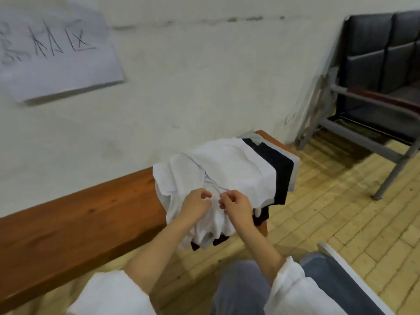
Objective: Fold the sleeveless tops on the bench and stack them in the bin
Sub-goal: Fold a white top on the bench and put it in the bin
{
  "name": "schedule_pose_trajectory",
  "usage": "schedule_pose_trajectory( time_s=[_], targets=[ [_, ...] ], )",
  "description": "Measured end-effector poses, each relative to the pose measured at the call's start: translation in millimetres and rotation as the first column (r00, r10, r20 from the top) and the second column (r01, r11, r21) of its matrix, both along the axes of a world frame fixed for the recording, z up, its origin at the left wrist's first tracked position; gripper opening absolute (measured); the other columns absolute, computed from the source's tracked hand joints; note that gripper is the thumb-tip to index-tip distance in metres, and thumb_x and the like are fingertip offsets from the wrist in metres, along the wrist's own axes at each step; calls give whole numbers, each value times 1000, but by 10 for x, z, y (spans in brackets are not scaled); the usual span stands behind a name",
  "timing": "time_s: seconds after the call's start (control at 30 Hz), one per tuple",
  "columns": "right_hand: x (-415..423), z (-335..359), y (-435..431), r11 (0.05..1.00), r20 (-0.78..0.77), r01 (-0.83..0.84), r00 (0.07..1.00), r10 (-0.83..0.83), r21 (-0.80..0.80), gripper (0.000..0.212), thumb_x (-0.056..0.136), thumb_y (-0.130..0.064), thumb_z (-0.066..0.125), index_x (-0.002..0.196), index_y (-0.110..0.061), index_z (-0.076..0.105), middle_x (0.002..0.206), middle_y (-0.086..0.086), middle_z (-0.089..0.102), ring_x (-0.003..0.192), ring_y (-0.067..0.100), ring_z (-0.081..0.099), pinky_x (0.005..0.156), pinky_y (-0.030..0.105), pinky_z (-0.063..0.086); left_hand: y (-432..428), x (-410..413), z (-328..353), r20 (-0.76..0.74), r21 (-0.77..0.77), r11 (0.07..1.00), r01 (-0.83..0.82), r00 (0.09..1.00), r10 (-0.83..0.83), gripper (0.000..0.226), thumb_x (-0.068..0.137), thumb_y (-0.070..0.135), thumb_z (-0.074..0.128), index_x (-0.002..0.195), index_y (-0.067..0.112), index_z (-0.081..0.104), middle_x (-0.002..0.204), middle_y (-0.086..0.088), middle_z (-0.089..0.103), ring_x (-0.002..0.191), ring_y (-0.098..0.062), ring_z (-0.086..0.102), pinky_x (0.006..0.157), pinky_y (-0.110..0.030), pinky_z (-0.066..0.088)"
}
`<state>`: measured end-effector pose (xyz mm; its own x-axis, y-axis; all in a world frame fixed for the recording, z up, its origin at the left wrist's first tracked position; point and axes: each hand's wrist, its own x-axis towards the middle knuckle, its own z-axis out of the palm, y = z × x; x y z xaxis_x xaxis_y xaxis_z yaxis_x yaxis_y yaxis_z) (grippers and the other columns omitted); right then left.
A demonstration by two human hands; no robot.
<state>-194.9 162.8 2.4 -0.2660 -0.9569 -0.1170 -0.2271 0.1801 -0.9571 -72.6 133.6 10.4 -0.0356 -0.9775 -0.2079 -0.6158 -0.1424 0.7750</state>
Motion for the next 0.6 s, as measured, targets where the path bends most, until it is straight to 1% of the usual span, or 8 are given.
schedule_pose_trajectory(
  time_s=[0.07,0.13,0.23,0.33,0.4,0.47,0.53,0.6],
  targets=[
    [105,-37,-107,1000,-8,4,1000,-4,1,11,92,-15,55,85,-14,62,78,2,66,77,22,63,66,23,49,-112,226,-98,24,4,999,-42,999,42,30,91,8,51,120,11,58,129,-7,56,116,-21,53,94,-27,44],
    [225,-91,-251,1000,-95,-2,995,2,3,8,92,-16,55,89,-14,62,78,-5,63,72,14,58,58,12,41,-240,421,-201,43,9,999,-31,999,30,35,93,16,54,128,12,53,133,-8,51,114,-23,54,96,-33,46],
    [382,-136,-462,999,-219,-38,975,37,-3,5,92,-19,55,90,-17,59,82,-5,62,75,14,58,61,17,40,-346,515,-309,142,-53,998,45,989,-37,50,90,33,61,134,15,45,131,-3,44,114,-22,52,95,-30,43],
    [487,-167,-706,998,-326,-54,943,65,42,13,93,-28,56,93,-15,58,88,1,64,75,13,56,62,22,40,-396,505,-412,322,-200,974,104,946,-35,31,88,32,59,113,18,51,113,1,49,100,-19,54,85,-31,46],
    [537,-162,-866,995,-397,-43,915,77,94,24,92,-30,56,106,-11,56,95,3,63,83,16,57,68,26,41,-415,534,-430,154,-260,965,-24,986,66,9,91,23,55,91,15,53,90,0,55,80,-16,55,72,-32,48],
    [564,-157,-998,996,-436,-8,899,44,84,39,90,-26,56,125,-11,46,110,7,59,93,25,60,72,30,44,-439,626,-408,-130,-190,945,-268,960,246,16,93,15,51,78,12,49,72,0,53,67,-17,50,58,-27,40],
    [563,-146,-1116,995,-536,38,844,15,89,43,91,-23,53,130,-12,41,118,7,51,95,31,59,67,31,39,-458,781,-404,-343,-44,860,-509,816,465,29,96,9,43,67,11,42,65,-1,44,65,-19,41,53,-28,29],
    [522,-168,-1218,989,-643,57,764,44,136,25,92,-24,50,114,-12,52,112,6,54,89,29,59,66,33,41,-440,908,-427,-437,102,777,-621,673,596,35,97,6,36,62,12,36,64,-1,36,62,-16,32,54,-31,24]
  ],
)
